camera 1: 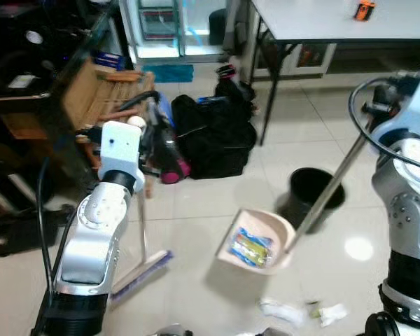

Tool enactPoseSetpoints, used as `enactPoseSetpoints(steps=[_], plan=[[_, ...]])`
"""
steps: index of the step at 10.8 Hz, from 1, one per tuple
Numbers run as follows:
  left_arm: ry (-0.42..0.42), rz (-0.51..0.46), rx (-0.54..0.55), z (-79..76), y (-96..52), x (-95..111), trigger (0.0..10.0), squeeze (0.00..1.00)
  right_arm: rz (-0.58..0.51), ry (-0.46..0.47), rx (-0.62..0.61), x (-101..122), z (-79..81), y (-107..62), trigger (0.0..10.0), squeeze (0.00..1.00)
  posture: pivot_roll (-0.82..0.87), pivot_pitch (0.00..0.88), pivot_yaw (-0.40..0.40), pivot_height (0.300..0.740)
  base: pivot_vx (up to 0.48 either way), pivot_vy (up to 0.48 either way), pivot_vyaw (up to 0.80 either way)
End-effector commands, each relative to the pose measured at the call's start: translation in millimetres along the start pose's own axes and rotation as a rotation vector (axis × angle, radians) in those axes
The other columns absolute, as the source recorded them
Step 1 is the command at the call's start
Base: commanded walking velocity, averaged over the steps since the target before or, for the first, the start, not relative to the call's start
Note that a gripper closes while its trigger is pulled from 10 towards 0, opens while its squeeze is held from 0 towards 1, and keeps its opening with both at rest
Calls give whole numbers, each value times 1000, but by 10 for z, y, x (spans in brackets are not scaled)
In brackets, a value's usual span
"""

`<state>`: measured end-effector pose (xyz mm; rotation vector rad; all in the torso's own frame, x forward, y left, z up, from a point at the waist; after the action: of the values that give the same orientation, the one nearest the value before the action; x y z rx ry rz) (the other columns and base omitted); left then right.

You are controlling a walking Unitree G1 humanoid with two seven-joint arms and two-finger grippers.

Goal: Sweep floor

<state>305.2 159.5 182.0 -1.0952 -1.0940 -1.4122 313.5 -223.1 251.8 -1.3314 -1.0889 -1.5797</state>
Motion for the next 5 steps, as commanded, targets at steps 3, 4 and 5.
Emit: enactPoseSetpoints(steps=[3,4,5], plan=[[30,-43,5,65,38,112,10000,0,-15,22,5,71,14,-13,10000,0,-9,50,28,740,0,458,0],[34,-41,6,78,38,107,10000,0,-8,18,16,40,29,-29,10000,0,-7,54,22,740,0,458,0],[39,-39,8,81,31,104,10000,0,-5,18,22,23,33,-40,10000,0,-2,60,18,740,0,454,0]])
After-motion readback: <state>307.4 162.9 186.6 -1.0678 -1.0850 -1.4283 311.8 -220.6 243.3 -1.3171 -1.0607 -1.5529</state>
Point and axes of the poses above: a point about 5 cm out from each wrist's last joint towards the gripper, its own y axis pointing out of the wrist towards the gripper, its own x axis along the axis of the wrist's last joint, z = x × y, the point moved 1 cm from there along y, pointing out of the wrist towards the gripper, and after that the axes turned 1 degree about -y, right-handed, at the moved point
